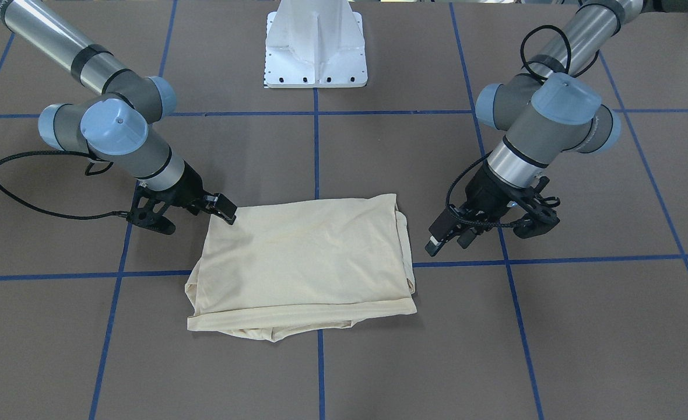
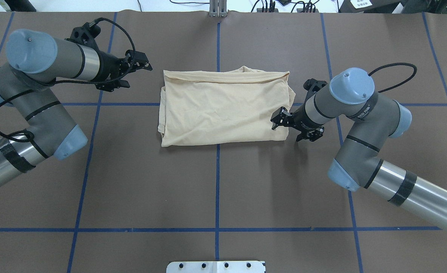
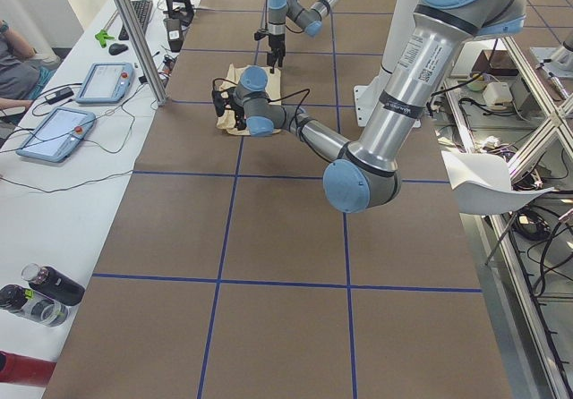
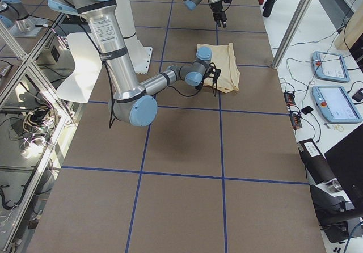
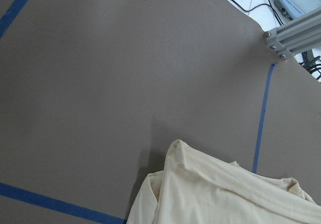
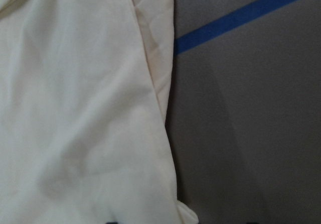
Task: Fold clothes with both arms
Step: 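Grasp the bundle corner with the right gripper and drag it nearer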
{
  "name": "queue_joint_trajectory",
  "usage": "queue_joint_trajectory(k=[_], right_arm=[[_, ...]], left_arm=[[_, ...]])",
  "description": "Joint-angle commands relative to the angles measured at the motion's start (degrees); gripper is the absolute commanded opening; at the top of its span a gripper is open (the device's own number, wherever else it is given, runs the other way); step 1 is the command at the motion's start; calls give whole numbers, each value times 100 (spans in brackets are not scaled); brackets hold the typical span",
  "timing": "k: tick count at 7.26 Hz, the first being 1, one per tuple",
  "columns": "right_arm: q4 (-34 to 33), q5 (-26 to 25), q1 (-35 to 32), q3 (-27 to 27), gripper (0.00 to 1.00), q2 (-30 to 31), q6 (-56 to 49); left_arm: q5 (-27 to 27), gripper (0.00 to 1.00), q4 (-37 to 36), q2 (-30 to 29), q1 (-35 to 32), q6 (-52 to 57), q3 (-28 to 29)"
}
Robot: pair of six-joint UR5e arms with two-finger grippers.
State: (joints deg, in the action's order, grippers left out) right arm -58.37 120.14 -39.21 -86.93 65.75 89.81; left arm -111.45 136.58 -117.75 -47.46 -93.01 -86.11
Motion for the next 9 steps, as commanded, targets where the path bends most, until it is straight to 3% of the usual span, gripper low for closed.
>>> queue_joint_trajectory(k=[1, 6, 8, 9], right_arm=[[1, -8, 10, 18, 1, -18, 46], [-113, 413, -95, -323, 0, 60, 54], [-122, 895, -8, -482, 0, 61, 89], [-113, 1437, 141, -692, 0, 52, 403]], left_arm=[[9, 99, 0, 6, 0, 2, 15], [18, 98, 0, -2, 0, 2, 15], [18, 98, 0, 6, 0, 11, 15], [18, 98, 0, 6, 0, 11, 6]])
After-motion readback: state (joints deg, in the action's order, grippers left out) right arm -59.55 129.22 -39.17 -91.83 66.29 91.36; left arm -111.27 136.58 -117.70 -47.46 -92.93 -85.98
